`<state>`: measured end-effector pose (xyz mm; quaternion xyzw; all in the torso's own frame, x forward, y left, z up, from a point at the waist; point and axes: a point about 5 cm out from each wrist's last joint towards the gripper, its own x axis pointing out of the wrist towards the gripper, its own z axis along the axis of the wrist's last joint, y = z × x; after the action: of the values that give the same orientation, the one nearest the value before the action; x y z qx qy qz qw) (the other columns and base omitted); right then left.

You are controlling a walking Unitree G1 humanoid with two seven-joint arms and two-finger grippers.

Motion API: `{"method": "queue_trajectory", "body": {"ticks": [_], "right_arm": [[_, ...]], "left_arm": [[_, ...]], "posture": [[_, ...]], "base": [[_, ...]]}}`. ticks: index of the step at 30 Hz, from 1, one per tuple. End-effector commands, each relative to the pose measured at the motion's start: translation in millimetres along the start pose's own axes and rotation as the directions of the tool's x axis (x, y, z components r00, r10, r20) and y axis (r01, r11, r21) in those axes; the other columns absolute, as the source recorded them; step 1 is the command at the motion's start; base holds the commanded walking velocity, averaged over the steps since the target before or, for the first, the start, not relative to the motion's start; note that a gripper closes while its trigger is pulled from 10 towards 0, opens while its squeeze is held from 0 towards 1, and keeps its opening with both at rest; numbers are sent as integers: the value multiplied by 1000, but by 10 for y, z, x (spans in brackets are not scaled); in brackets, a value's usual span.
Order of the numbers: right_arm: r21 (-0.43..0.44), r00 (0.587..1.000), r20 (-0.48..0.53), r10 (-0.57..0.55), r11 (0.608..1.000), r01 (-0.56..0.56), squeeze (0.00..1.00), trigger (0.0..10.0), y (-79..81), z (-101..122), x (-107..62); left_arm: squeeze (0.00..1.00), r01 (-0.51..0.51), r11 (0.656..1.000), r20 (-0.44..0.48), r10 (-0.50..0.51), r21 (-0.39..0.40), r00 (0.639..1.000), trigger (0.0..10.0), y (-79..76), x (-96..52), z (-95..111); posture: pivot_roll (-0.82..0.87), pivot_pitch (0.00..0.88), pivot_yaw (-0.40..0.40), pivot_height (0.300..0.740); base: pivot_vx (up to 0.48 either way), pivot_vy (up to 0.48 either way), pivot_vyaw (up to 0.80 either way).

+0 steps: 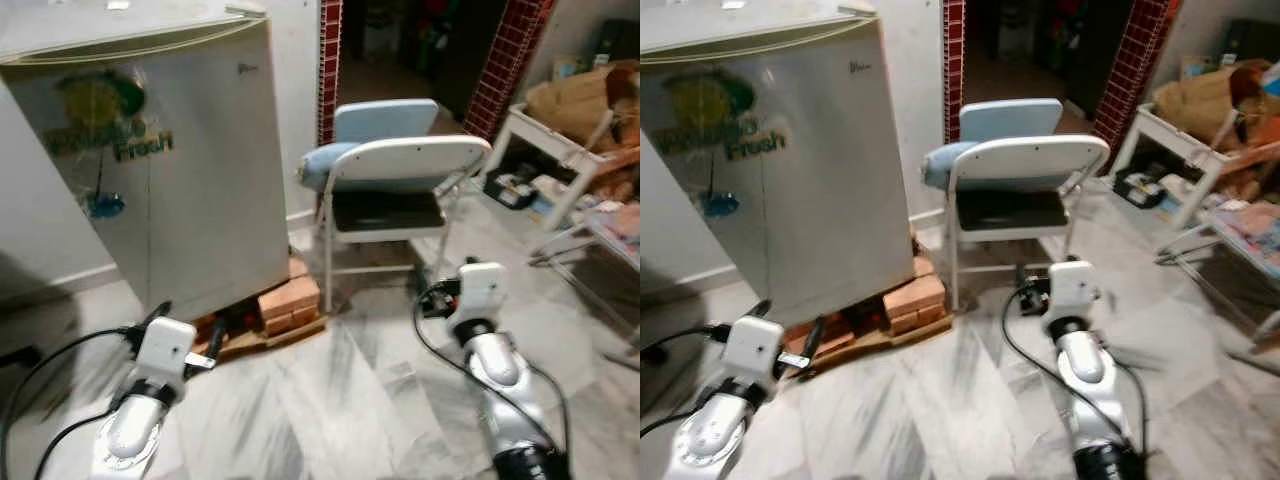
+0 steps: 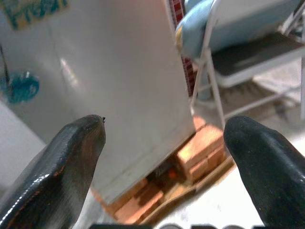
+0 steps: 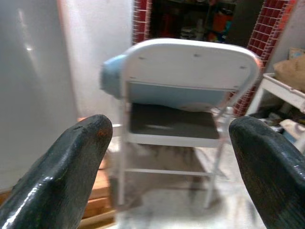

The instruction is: Restocking fridge

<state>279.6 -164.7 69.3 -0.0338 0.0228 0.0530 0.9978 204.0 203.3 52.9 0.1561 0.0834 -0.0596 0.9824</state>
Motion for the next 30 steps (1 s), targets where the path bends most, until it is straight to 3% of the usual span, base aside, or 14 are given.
{"method": "queue_trajectory", "body": {"ticks": [1, 10, 16, 21, 30], "right_arm": [[-21, 1000, 13, 5, 1000, -5, 0, 10000, -26, 34, 6], [-31, 1000, 7, 2, 1000, -2, 0, 10000, -65, 5, 4], [-25, 1000, -8, -1, 1000, 1, 0, 10000, -78, -29, -20], [-17, 1000, -3, -2, 1000, 2, 0, 10000, -83, -11, 0], [-21, 1000, 0, -3, 1000, 3, 0, 10000, -112, 16, 45]], "left_arm": [[0, -9, 1000, 9, 9, 1, 1000, 10000, 5, 19, 17], [0, -26, 1000, -4, 26, -11, 1000, 10000, -35, -33, -31], [0, -33, 999, -10, 33, -15, 999, 10000, -43, -49, -49], [0, -35, 999, -3, 35, -9, 999, 10000, -40, -33, -36], [0, -29, 1000, -2, 29, -10, 1000, 10000, -63, -15, -26]], "posture": [[2, 18, 21, 740], [11, 17, 9, 740], [13, 17, 4, 740], [10, 22, 8, 740], [11, 29, 8, 740]], "base": [[0, 480, -800], [0, 480, -777], [0, 480, 0], [0, 480, -711], [0, 480, 0]]}}
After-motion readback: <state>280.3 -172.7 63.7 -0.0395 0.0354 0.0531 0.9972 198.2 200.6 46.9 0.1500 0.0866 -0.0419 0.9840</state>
